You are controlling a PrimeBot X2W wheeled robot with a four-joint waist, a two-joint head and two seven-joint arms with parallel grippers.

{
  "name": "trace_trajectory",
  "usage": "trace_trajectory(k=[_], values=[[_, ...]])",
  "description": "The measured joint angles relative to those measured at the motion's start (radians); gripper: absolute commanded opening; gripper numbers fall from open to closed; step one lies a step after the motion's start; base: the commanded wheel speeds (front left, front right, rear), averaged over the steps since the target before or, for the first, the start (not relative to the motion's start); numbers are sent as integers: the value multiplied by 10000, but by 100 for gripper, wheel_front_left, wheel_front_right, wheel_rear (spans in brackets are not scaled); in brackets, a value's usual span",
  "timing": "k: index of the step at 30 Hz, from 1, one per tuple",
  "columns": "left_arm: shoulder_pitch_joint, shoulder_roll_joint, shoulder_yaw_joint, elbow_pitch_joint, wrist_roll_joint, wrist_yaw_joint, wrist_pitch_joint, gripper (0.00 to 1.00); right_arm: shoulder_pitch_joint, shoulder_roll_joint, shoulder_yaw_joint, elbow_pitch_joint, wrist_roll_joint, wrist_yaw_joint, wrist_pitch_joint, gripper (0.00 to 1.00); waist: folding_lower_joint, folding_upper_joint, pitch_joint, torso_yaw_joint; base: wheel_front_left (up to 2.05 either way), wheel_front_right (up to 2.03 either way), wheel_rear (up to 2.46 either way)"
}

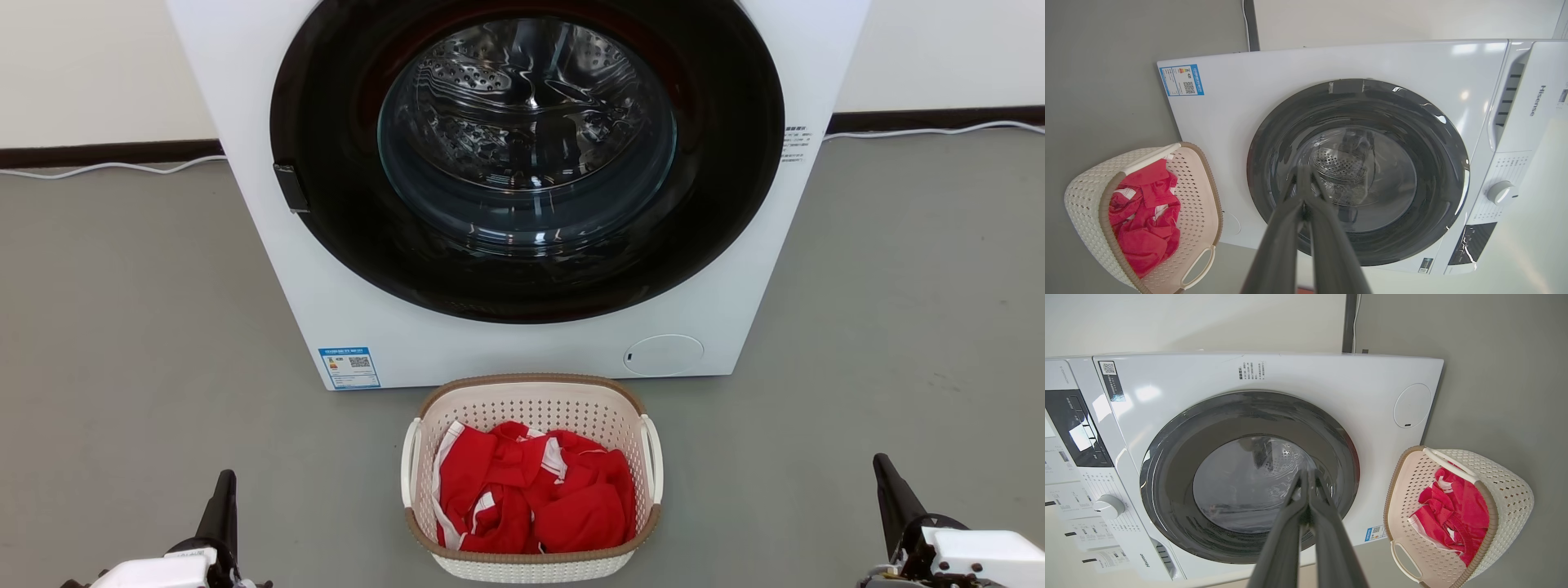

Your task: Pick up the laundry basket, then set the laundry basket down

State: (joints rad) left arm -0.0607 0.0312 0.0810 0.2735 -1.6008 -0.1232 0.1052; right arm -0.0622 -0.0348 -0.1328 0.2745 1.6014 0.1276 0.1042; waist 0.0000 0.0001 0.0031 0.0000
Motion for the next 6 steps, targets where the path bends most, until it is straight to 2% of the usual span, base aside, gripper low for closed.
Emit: trace_trajectory(k=[6], values=[[0, 0, 0, 0, 0, 0, 0, 0, 0, 0, 0, 0, 0, 0, 0, 0, 0, 0, 0, 0, 0, 0, 0]])
